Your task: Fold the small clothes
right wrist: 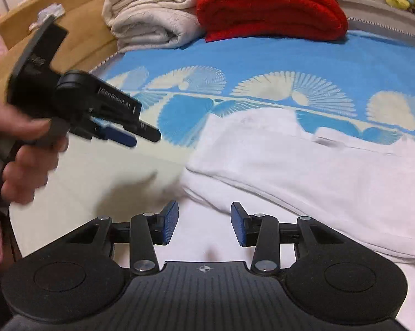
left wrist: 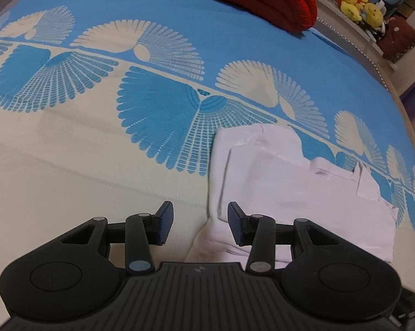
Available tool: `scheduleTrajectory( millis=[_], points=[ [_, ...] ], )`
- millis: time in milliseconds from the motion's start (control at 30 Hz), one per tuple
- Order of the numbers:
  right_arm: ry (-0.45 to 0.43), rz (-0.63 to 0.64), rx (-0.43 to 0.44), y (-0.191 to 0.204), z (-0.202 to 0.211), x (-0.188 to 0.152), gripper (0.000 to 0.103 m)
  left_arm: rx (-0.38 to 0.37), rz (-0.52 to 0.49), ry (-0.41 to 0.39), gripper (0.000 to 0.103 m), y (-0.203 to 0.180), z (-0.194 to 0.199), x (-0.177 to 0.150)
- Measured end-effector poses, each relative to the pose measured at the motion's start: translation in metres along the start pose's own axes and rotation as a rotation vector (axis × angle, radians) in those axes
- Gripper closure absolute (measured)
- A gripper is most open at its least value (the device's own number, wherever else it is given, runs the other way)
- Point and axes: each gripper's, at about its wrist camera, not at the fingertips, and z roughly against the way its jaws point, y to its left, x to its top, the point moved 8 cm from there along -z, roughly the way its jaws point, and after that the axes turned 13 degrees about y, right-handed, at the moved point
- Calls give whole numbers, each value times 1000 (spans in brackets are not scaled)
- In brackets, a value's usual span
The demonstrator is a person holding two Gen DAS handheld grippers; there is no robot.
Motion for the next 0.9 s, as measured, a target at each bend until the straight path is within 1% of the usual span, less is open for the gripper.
scheduleTrajectory(
  millis=[33,100,133,167,200,267,300,333,367,400,433,500,533,633,667,700,733,767,867,900],
  points=[
    [10,-2,-17,-10,12,-4,58,-7,-4,-1,56,-2,-1,-1],
    [34,-1,-93,-36,37,-11,58,-31,-1,-8,57,-5,-5,-1],
    [36,1,-147,-59,49,-8,58,-43,3,-13,63,-6,-7,-1],
    [34,2,-200,-71,61,-12,58,-62,14,-20,72,-8,-10,0],
    [28,-4,-265,-92,70,-12,58,-78,23,-28,75,-9,-13,0],
    [-10,-67,-375,-136,87,-19,58,-100,40,-41,77,-11,-18,3],
    [-37,-131,-408,-159,95,-23,58,-105,48,-49,78,-11,-21,5],
    [-60,-209,-423,-180,100,-30,58,-108,54,-54,78,-12,-24,6],
    [-66,-290,-425,-200,102,-41,58,-109,61,-52,78,-12,-28,8],
    [-32,-377,-440,-218,100,-50,58,-110,65,-46,78,-12,-31,10],
    [-31,-458,-449,-231,102,-55,58,-111,68,-41,78,-14,-36,12],
    [-104,-573,-389,-246,109,-52,58,-97,64,-26,78,-16,-45,13],
    [-102,-585,-372,-250,105,-49,58,-86,60,-14,78,-17,-52,13],
    [-60,-575,-391,-255,95,-51,58,-58,39,23,78,-20,-70,8],
    [-48,-583,-379,-256,92,-52,58,-35,25,23,91,-22,-73,6],
    [-39,-590,-358,-256,87,-51,58,-17,10,16,99,-23,-73,5],
    [-29,-593,-346,-255,82,-50,58,1,-9,-1,101,-25,-69,5],
    [-15,-592,-347,-256,78,-51,58,3,-32,-33,103,-29,-57,6],
    [16,-594,-373,-257,71,-51,58,-39,-58,-120,103,-36,-14,9],
    [28,-602,-380,-259,69,-52,58,-42,-64,-131,103,-36,-3,8]
  ],
)
